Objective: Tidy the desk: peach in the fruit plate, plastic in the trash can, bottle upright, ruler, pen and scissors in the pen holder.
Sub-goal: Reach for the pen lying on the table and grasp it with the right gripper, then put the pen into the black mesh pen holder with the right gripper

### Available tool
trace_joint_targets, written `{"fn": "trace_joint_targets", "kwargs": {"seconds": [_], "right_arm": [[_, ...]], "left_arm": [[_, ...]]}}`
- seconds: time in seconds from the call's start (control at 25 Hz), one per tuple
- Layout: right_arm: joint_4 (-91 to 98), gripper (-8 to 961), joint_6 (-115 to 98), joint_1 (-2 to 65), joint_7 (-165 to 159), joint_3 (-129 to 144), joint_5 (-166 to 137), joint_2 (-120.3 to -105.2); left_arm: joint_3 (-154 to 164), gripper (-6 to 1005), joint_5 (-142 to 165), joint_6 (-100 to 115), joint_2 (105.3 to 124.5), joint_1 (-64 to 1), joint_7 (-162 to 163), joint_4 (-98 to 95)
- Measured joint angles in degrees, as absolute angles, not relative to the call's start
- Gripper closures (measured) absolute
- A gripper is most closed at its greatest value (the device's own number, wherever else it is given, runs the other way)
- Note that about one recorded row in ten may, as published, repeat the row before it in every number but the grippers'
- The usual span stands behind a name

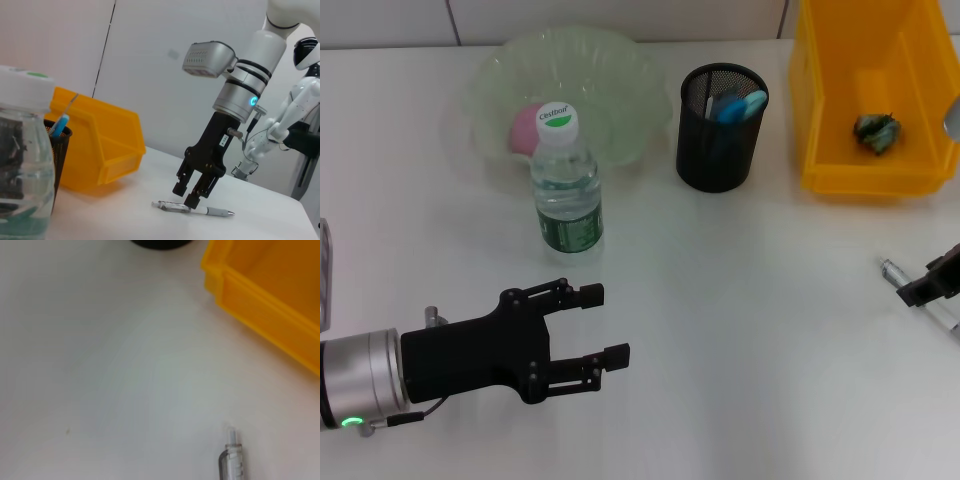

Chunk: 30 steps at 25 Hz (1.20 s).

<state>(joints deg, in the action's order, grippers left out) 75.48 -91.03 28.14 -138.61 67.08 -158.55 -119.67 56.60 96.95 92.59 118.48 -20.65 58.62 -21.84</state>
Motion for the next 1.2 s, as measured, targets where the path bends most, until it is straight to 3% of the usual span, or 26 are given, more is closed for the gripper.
{"fn": "trace_joint_targets", "kwargs": {"seconds": [0.16,0.44,0.92,1.2], "right_arm": [[73.8,419,-89.1,28.1,-138.8,68.4,-158.6,-119.65],[72.9,496,-86.9,27.5,-138.8,69.9,-158.7,-119.61],[72.9,778,-85.4,26.4,-138.5,70.4,-157.8,-119.79],[77.0,790,-86.4,24.7,-135.6,67.8,-152.3,-119.77]], "left_arm": [[56.6,206,96.9,92.5,118.48,-20.7,58.6,-21.8],[56.6,206,96.9,92.5,118.48,-20.7,58.6,-21.6],[56.6,206,96.9,92.5,118.48,-20.6,58.6,-21.6],[56.6,206,96.9,92.8,118.47,-20.4,58.6,-21.6]]}}
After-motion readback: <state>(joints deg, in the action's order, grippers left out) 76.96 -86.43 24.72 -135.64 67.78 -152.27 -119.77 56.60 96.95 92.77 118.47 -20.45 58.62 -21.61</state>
